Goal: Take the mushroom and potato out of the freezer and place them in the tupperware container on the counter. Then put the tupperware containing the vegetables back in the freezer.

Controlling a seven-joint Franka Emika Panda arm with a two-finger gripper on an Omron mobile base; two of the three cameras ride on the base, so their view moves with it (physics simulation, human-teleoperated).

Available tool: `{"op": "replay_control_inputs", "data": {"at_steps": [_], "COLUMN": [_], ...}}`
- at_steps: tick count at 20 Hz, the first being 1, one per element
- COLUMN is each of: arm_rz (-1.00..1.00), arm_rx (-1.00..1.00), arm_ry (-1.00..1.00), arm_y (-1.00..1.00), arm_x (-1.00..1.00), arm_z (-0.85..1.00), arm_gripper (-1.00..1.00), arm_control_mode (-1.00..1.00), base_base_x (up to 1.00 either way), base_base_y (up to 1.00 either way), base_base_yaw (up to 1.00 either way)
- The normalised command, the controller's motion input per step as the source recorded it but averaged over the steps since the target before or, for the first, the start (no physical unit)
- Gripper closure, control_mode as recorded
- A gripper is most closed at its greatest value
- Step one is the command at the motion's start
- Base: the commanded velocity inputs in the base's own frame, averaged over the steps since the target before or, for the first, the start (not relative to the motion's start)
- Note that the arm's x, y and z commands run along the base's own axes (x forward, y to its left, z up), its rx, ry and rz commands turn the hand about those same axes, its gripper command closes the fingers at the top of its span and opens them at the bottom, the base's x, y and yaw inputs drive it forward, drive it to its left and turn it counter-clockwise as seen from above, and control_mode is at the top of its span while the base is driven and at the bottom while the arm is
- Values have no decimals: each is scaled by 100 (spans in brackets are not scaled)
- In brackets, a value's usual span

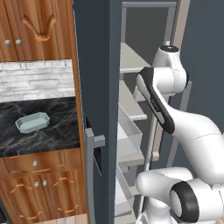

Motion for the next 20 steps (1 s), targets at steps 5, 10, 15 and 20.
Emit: {"op": "replay_control_inputs", "data": {"at_steps": [5,10,15,20], "arm_rz": [0,0,0,0], "arm_rx": [0,0,7,15], "arm_ry": [0,0,0,0], "arm_y": [0,0,-4,-1], "arm_x": [-10,-22,-9,0], "arm_z": [0,0,-8,-18], "arm_gripper": [-100,-100,-100,-100], "arm_control_mode": [-100,-100,-100,-100], "base_base_x": [0,0,0,0], "base_base_y": [0,0,0,0], "base_base_yaw": [0,0,0,0]}}
